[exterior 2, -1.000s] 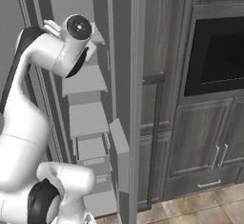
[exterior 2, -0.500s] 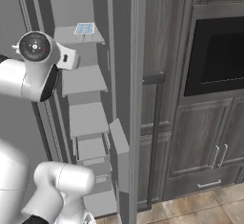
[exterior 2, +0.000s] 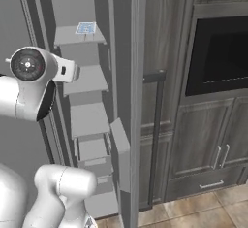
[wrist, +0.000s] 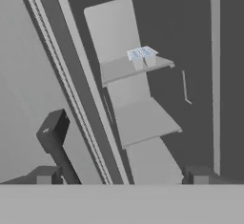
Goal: The ice cube tray has been filled with water. Take the tray and place it in the freezer to make ice. Close the freezer door after placing the tray.
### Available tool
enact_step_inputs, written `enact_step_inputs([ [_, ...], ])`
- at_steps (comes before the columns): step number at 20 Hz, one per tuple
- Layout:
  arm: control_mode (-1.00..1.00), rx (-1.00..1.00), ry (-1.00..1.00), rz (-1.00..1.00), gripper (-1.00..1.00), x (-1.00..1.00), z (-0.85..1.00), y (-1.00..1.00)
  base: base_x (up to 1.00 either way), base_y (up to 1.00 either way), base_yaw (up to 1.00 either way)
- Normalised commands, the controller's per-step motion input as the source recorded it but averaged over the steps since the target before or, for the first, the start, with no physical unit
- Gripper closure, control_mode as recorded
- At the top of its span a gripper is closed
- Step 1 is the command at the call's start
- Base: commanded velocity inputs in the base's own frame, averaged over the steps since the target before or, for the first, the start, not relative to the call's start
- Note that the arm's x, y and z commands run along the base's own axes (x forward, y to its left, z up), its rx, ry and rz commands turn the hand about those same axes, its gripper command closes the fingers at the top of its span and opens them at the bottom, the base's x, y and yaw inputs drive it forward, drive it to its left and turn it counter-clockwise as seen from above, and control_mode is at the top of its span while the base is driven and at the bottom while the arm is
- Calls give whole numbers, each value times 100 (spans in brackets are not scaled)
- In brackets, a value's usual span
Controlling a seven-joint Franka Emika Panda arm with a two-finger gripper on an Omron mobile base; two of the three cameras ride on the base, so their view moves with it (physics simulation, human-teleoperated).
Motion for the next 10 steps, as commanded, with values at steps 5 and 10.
enact_step_inputs([
  [5, 100, 0, 0, 0, -100, 0, 0, 0, -45, 0, 3],
  [10, 100, 0, 0, 0, -100, 0, 0, 0, -23, 0, 11],
])
